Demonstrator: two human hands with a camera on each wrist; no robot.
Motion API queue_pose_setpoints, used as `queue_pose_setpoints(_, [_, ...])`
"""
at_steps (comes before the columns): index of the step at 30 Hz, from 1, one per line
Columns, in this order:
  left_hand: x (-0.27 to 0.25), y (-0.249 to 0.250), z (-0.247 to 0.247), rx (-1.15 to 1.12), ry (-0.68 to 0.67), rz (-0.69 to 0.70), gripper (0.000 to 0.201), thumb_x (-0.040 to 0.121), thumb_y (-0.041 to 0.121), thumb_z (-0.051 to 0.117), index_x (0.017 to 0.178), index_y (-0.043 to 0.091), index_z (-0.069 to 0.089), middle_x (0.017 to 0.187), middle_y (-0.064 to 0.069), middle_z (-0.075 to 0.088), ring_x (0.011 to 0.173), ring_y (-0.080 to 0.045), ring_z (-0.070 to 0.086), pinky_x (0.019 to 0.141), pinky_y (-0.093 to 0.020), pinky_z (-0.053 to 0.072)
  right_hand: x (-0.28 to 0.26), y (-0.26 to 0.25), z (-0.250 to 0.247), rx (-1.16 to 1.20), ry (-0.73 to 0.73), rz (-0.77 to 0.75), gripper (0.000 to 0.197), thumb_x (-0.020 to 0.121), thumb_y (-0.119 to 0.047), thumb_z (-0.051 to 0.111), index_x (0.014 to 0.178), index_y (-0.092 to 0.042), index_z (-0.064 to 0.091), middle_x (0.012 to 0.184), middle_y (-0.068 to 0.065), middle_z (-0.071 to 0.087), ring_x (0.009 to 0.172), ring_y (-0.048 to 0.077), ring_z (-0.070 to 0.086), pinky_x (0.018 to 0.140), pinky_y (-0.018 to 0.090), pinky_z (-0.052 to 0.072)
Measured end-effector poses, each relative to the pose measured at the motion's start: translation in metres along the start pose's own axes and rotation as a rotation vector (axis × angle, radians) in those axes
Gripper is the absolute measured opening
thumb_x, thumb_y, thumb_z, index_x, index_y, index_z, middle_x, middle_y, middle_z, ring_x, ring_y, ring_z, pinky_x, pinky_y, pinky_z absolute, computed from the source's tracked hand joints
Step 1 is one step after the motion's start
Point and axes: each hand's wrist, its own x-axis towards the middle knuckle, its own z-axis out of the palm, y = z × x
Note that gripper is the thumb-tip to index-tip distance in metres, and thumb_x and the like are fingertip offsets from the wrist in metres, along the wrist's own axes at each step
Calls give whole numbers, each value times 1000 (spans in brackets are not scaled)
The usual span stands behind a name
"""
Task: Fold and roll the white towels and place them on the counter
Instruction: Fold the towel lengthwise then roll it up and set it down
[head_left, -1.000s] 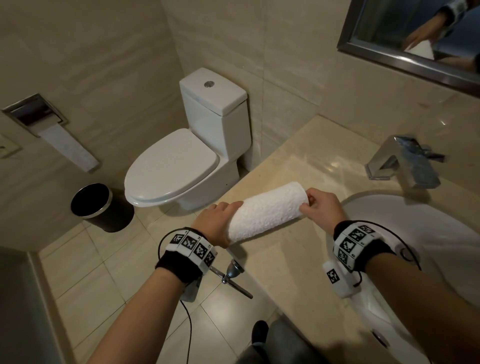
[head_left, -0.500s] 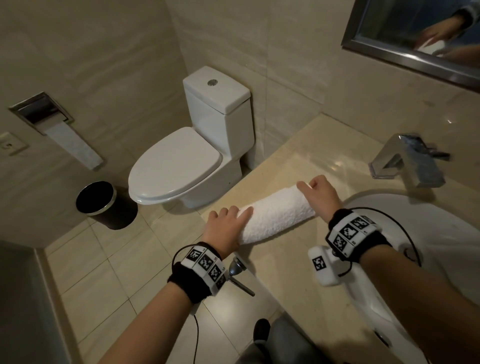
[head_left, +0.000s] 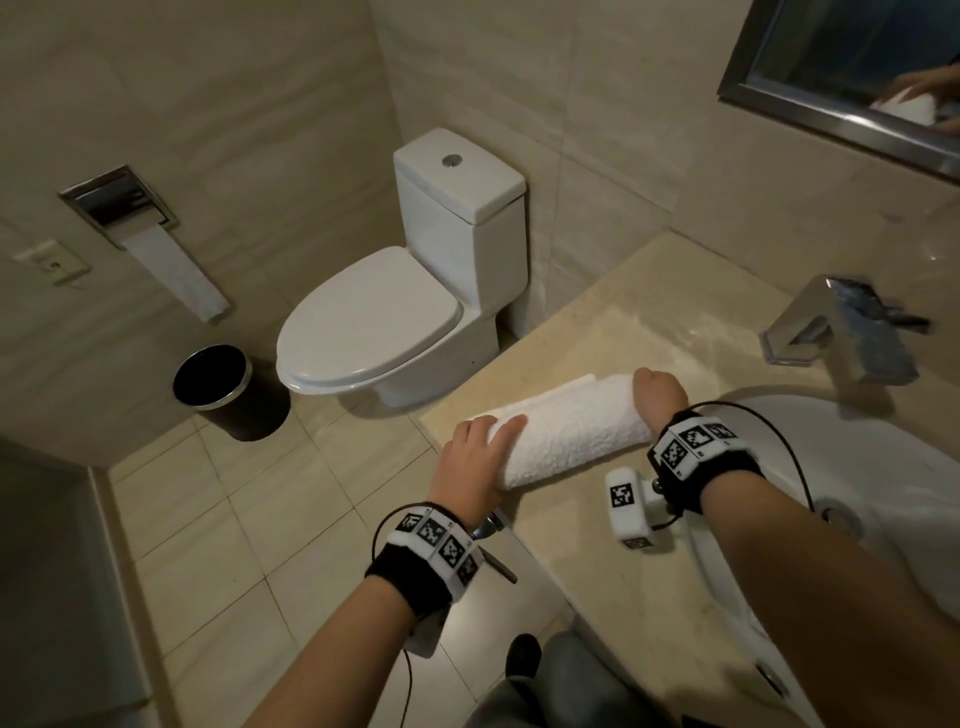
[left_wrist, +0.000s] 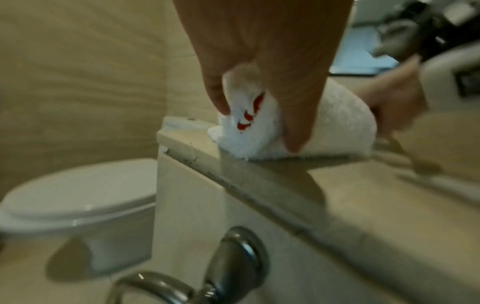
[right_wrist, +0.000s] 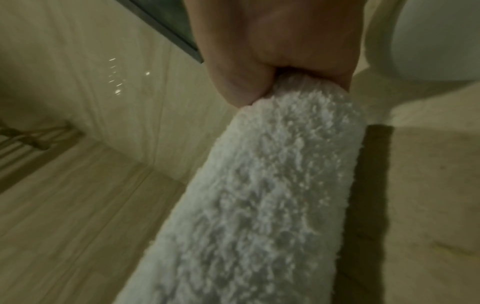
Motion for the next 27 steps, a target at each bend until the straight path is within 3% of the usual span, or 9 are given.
queue_pose_setpoints(3, [-6, -4, -6, -514, 62, -189, 96, 65, 29, 81, 141, 12, 24, 140, -6, 26, 127, -14, 27, 115, -33, 24, 0, 0, 3, 129, 2, 23, 44, 98, -25, 32, 123, 8, 48, 127, 29, 52, 115, 40, 50, 95, 38, 39])
queue_pose_setpoints(6, [-17, -15, -3, -794, 117, -506, 103, 65, 25, 83, 141, 7, 17, 142, -9, 24, 130, -23, 32, 113, -40, 31, -3, 5, 9, 250, 23, 57, 52, 94, -34, 43, 132, 2, 40, 133, 22, 49, 119, 36, 49, 96, 36, 39])
queue_pose_setpoints(9, [-23, -20, 1, -966, -53, -692, 97, 72, 26, 79, 142, 12, 13, 142, -12, 32, 123, -28, 44, 101, -42, 44, -9, 10, 15, 276, 74, 40, 52, 94, -34, 48, 132, 1, 40, 131, 19, 51, 118, 34, 51, 90, 31, 40])
queue_pose_setpoints(12, [-24, -20, 3, -1177, -169, -746, 92, 76, 20, 75, 143, 20, 12, 136, -14, 42, 114, -28, 55, 89, -39, 52, -10, 12, 17, 247, 126, -9, 48, 93, -33, 50, 126, 0, 49, 126, 20, 56, 113, 34, 54, 90, 32, 42])
queue_pose_setpoints(15, [-24, -21, 2, -1254, -131, -783, 75, 79, 20, 72, 138, 16, 25, 118, -12, 54, 96, -24, 63, 81, -34, 55, -10, 6, 15, 170, 150, -58, 39, 93, -29, 49, 121, -2, 52, 123, 23, 57, 111, 37, 55, 91, 35, 43])
queue_pose_setpoints(18, [-21, -19, -5, -1214, -115, -814, 40, 83, 30, 66, 113, 9, 50, 98, -6, 61, 73, -16, 63, 68, -27, 55, -9, -4, 11, 10, 134, -127, 34, 95, -29, 44, 117, -4, 49, 116, 25, 59, 106, 39, 56, 90, 39, 44])
queue_pose_setpoints(23, [-7, -18, -12, -1175, -62, -904, 26, 83, 39, 59, 87, 13, 58, 82, -3, 56, 74, -18, 54, 65, -30, 48, -15, -17, 13, 84, 102, -273, 37, 95, -27, 44, 124, -3, 43, 130, 19, 49, 116, 34, 49, 96, 37, 39])
queue_pose_setpoints(27, [3, -20, -17, -1221, -92, -980, 35, 82, 45, 56, 97, 13, 56, 86, -2, 55, 79, -17, 51, 68, -29, 45, -28, -10, 18, 223, 137, -376, 37, 94, -21, 46, 129, -8, 43, 135, 13, 44, 123, 28, 42, 102, 36, 34])
